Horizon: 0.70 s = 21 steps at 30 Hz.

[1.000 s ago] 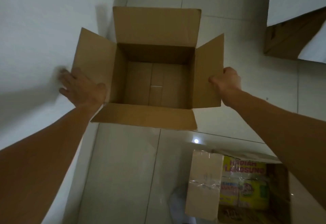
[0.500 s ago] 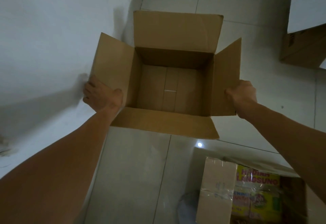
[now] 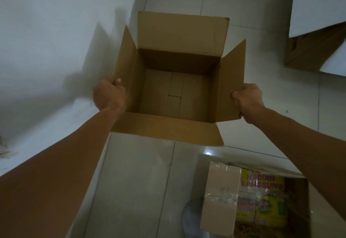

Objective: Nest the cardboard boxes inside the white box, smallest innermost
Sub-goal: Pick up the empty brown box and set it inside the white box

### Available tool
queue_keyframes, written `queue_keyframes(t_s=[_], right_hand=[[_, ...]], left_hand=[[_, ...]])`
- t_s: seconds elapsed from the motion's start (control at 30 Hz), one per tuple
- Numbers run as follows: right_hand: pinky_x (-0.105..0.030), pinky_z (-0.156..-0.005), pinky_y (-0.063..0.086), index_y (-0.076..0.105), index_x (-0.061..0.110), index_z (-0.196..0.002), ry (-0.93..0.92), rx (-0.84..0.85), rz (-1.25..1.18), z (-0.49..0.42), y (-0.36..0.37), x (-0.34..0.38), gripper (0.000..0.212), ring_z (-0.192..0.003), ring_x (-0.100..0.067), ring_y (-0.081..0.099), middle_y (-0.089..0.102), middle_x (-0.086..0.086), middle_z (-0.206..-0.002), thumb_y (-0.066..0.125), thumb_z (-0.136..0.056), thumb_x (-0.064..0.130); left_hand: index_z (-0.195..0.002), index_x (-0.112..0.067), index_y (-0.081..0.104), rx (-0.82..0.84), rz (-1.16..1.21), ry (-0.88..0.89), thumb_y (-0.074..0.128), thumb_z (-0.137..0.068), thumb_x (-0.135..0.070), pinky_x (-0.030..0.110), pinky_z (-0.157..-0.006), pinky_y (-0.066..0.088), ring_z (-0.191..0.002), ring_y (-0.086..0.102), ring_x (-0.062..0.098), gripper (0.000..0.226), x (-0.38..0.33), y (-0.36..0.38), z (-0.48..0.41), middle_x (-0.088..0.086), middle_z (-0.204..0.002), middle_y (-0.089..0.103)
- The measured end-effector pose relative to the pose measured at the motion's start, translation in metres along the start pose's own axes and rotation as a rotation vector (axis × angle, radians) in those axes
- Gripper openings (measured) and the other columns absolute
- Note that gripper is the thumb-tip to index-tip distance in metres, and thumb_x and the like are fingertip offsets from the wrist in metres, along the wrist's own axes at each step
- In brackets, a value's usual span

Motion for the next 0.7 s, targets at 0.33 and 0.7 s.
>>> queue_keyframes(t_s=[0.33,0.7], right_hand=[[-0.049,-0.077,0.057,0.056,0.008,-0.087,-0.139,-0.035,0.033,0.031,-0.116,-0.01,0.007,-0.084,-0.035,0.066,0.067,-0.019,-0.097,0.055,-0.089,0.015],[-0.038,-0.065,0.056,0.063,-0.005,-0.091,-0.294,-0.065,0.022,0.087,-0.344,-0.086,0.018,-0.074,-0.033,0.067,0.069,-0.023,-0.089,0.054,-0.087,0.01]], left_hand=[[-0.054,-0.014,0.035,0.078,0.077,0.121,0.054,-0.083,-0.013,0.019,-0.043,0.026,-0.041,0.034,0.012,0.035,-0.07,-0.055,0.077,0.0,-0.049,0.036],[-0.052,-0.01,0.032,-0.023,0.118,0.275,0.053,-0.082,-0.012,0.023,-0.042,0.022,-0.041,0.026,0.015,0.037,-0.223,-0.129,0.27,0.003,-0.046,0.03]])
Point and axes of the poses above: each hand's wrist, its own z-axis away from the middle knuckle, its own y-axis out of the palm, x = y × z, the point moved 3 cm from there along -z, towards the middle knuckle
